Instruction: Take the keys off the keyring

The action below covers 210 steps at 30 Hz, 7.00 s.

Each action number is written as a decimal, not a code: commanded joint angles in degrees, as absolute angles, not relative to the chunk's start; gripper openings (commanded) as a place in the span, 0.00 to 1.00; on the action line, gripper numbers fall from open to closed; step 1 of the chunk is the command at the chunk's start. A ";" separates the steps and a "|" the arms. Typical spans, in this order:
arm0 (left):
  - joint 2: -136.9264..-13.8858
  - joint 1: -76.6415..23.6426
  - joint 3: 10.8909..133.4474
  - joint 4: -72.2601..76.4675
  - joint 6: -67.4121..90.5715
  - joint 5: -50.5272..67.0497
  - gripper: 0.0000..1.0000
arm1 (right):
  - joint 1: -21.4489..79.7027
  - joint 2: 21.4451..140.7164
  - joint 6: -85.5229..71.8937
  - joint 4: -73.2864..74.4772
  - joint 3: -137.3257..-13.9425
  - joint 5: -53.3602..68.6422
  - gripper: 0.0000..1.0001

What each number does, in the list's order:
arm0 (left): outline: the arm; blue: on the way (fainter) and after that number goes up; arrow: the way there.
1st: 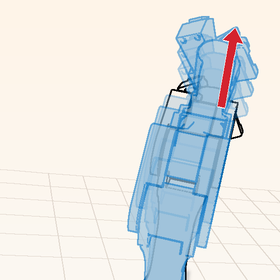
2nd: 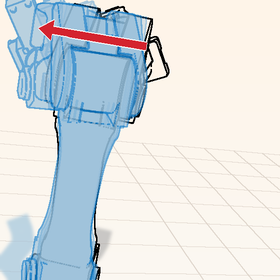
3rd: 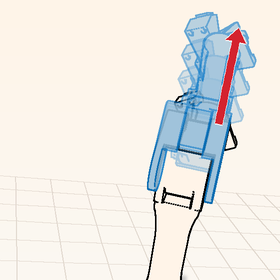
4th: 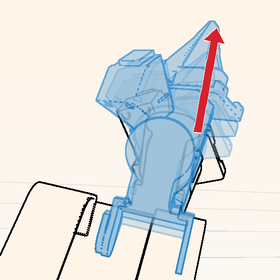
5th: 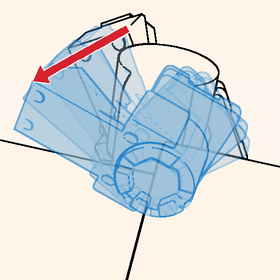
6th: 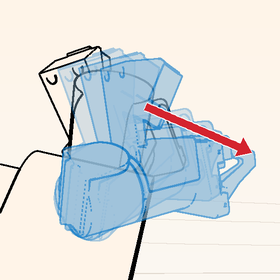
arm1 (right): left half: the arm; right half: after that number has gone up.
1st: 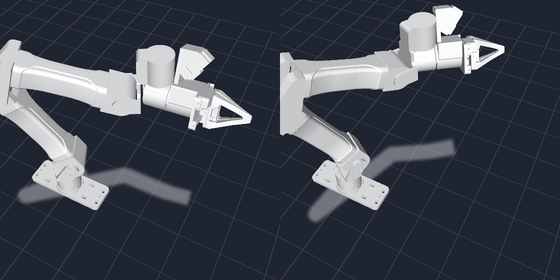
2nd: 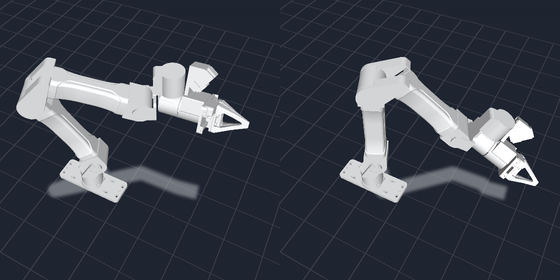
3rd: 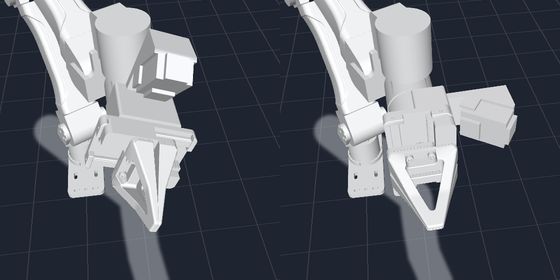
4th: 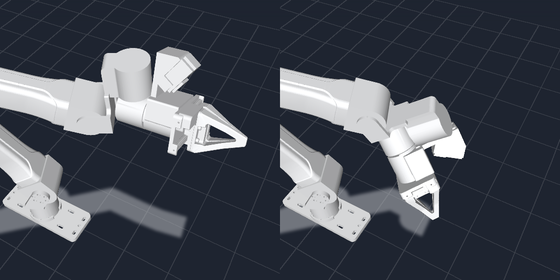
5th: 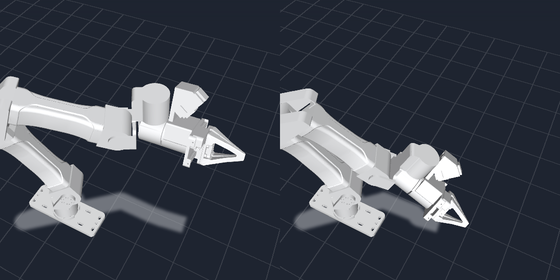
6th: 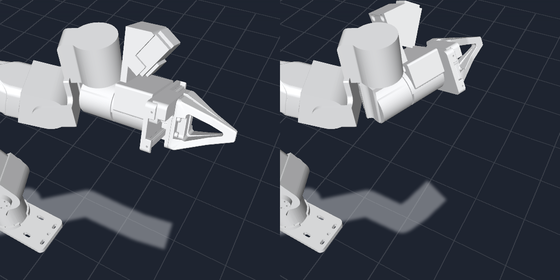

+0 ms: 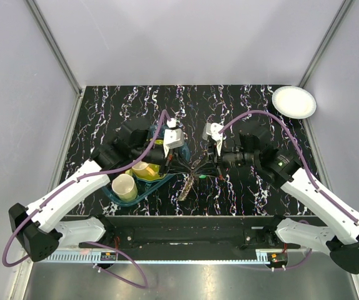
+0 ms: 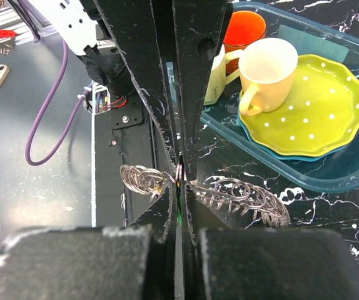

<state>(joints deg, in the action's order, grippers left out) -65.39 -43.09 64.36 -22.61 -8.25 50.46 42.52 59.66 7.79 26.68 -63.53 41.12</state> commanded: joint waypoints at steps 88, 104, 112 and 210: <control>-56.16 -43.16 50.54 30.41 26.63 41.66 0.00 | 42.71 39.28 -3.87 -2.20 -46.58 23.90 0.00; -56.95 -40.52 49.22 36.81 31.28 42.27 0.00 | 42.63 42.45 -5.80 0.62 -45.00 23.47 0.00; -56.78 -40.17 48.25 38.06 31.38 40.96 0.00 | 42.71 43.68 -8.35 0.44 -43.77 22.15 0.00; -57.48 -39.46 47.46 39.73 27.68 48.96 0.00 | 42.80 45.26 -16.96 -10.02 -46.23 30.23 0.13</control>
